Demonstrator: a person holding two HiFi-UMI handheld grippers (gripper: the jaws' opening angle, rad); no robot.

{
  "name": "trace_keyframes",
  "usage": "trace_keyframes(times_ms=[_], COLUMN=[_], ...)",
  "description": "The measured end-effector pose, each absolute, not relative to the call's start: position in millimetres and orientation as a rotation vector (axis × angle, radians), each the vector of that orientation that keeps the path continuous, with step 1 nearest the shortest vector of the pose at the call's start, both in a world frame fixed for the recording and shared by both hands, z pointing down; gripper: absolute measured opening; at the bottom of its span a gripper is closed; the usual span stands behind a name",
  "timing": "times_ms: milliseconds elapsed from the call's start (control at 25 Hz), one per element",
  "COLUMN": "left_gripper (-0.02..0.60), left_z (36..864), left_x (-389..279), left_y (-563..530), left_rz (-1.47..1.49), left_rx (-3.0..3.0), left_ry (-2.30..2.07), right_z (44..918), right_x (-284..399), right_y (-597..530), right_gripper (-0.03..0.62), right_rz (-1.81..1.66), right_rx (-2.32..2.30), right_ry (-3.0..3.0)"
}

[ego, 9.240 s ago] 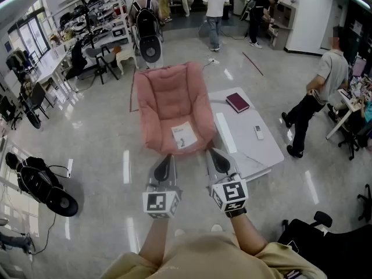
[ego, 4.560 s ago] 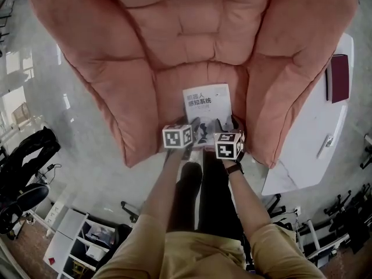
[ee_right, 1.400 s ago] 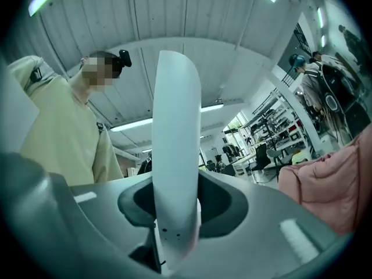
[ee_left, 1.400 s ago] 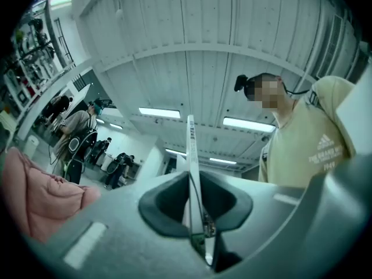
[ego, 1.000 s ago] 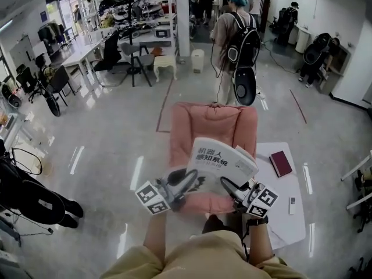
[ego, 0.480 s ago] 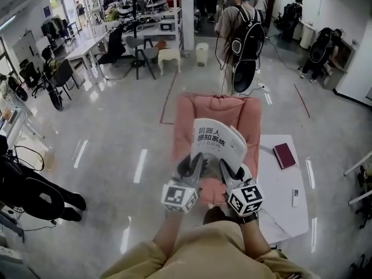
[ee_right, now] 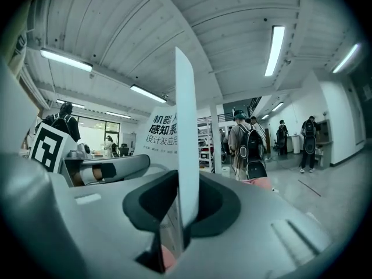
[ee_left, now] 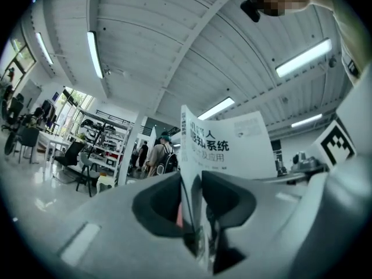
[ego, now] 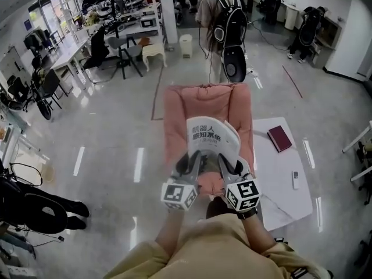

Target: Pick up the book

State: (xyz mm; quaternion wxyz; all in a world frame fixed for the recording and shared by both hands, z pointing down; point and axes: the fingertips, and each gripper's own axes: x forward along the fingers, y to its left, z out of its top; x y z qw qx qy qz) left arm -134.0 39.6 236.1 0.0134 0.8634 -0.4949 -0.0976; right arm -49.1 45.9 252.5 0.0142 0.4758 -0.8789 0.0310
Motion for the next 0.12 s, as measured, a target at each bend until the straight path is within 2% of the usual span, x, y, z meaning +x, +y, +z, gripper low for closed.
trace_keyframes(times_ms=[120], left_gripper=[0.085], left_z=[242.3], left_x=[-135.4], left_y=[35.3], left_rz=[-0.330], left_rx=[2.649], left_ry=[-1.449], right_z=[256.1], right_x=[-48.9], right_y=[42.7], right_gripper=[0.066], right_rz=[0.137], right_rx=[1.467], right_ry=[-2.723])
